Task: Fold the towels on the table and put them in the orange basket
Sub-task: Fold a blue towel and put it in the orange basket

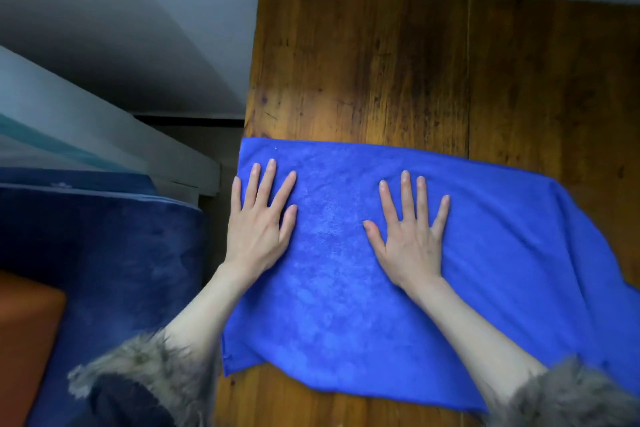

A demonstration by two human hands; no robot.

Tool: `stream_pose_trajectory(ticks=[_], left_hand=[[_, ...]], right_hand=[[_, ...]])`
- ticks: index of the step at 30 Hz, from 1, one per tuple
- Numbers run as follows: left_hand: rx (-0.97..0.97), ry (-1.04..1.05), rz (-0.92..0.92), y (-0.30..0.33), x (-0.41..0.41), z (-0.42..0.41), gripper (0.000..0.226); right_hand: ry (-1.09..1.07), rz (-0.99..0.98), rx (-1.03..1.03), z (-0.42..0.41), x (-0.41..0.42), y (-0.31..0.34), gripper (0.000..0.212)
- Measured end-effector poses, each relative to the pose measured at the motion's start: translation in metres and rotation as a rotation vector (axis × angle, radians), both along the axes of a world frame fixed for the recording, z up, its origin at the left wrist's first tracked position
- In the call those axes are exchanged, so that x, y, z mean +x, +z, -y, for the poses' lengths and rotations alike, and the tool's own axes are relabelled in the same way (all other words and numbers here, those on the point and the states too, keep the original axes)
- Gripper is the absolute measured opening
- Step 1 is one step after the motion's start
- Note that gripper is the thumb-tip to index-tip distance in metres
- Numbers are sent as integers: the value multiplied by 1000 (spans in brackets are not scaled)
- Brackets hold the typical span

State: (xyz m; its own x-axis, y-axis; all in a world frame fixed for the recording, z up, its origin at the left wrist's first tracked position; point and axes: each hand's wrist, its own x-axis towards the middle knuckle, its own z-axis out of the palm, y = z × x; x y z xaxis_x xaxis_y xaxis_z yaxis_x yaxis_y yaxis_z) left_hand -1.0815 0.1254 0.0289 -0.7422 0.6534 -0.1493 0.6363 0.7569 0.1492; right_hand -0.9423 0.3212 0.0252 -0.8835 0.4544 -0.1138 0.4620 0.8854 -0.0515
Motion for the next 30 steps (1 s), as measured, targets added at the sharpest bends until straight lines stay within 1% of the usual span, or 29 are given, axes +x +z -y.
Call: stream_pose_trajectory(ticks=[4,6,8,10,15,18,20,21,23,25,26,30], left_hand=[[-21,33,8,2,-11,7,55],[13,52,23,6,-6,1,56],[54,20,37,11,9,-13,55],[79,-46,45,14,29,-35,55],[129,-197,83,19,84,-102,52],[132,-268,90,21,118,-136,52],[127,-296,105,21,138,-154,52],[121,-304,108,21,147,-163,52],[97,-291,130,18,160,-178,53],[78,-239,153,15,167,-188,53],[70,-216,155,13,169,-191,53],[53,-194,119,6,172,-192,53]], right_hand=[[3,-9,-27,11,-11,1,66],[-3,-43,-81,11,-13,6,63],[-8,-101,-150,4,-7,12,58],[-38,-154,-168,-7,6,19,54],[-239,-273,-92,-60,67,35,45],[-426,-303,-21,-98,116,51,39],[-571,-293,-29,-116,148,56,38],[-628,-286,-61,-121,162,55,42],[-681,-231,-153,-125,184,49,55],[-651,-117,-222,-127,199,42,68],[-616,-65,-241,-133,204,39,69],[-486,2,-208,-187,212,31,66]])
